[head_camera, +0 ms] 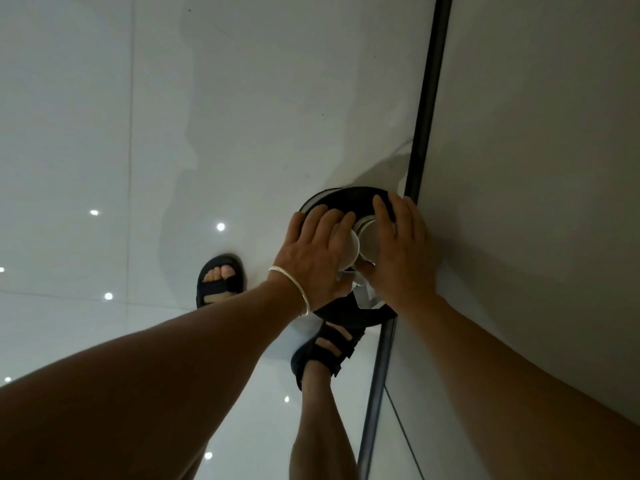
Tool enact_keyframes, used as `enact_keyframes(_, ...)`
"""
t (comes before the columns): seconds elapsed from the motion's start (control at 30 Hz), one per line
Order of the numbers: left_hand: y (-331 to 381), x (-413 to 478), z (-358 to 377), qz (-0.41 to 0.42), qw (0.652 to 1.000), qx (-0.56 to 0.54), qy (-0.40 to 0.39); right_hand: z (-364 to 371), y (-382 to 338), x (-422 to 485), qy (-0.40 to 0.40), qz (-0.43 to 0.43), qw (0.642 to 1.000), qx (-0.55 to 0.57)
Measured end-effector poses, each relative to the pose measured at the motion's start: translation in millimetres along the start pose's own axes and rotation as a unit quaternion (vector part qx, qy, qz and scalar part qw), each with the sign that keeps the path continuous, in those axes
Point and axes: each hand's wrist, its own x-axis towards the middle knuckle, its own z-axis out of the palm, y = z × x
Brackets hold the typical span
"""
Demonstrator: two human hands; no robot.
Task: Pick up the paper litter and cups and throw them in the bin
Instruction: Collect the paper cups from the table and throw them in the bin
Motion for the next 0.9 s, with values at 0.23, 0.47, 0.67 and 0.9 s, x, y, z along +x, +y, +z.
enact_keyframes(0.23, -15.3, -15.6, 14.5, -0.007, 0.992, 0.103, -0.069, 8.5, 2.5, -0.2, -0.051, -0.001, 0.997, -0.065)
enact_keyframes(0.47, -16.8, -28.5, -10.3, -0.011, 0.993, 0.072, -0.095, -13.9, 2.2, -7.8, -0.085, 0.014, 0.995, -0.051)
enact_keyframes(0.67, -15.3, -63.2, -98.1, -0.055, 0.996, 0.020, -0.070, -90.9, -27.7, -30.6, -0.100, 0.013, 0.994, -0.053)
enact_keyframes(0.9, -28.6, -112.3, -245.8, -0.104, 0.994, 0.019, -0.010, -217.1, -110.2, -53.7, -0.074, -0.031, 0.996, -0.024)
